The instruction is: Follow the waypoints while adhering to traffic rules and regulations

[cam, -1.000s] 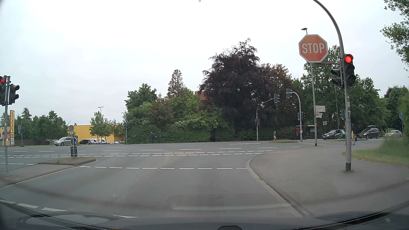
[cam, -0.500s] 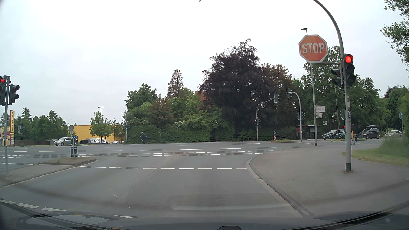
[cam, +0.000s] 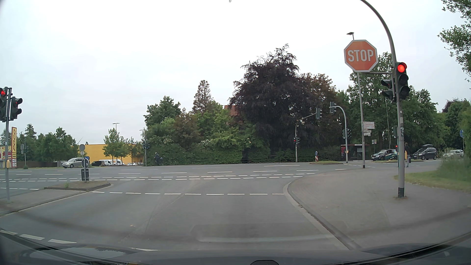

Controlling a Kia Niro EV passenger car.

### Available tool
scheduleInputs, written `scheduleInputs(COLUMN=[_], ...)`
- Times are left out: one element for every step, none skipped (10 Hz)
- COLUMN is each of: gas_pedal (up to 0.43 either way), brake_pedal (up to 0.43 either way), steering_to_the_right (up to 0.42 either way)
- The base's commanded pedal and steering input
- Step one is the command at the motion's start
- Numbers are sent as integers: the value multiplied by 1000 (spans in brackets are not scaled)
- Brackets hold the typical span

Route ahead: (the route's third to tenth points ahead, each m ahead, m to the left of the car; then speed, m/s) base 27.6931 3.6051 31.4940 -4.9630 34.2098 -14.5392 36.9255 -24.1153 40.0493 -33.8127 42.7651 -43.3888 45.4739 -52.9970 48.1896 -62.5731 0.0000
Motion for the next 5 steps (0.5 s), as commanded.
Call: scheduleInputs(gas_pedal=[0, 0, 0, 0, 0], brake_pedal=[0, 0, 0, 0, 0], steering_to_the_right=[-23, -23, -23, -23, -23])
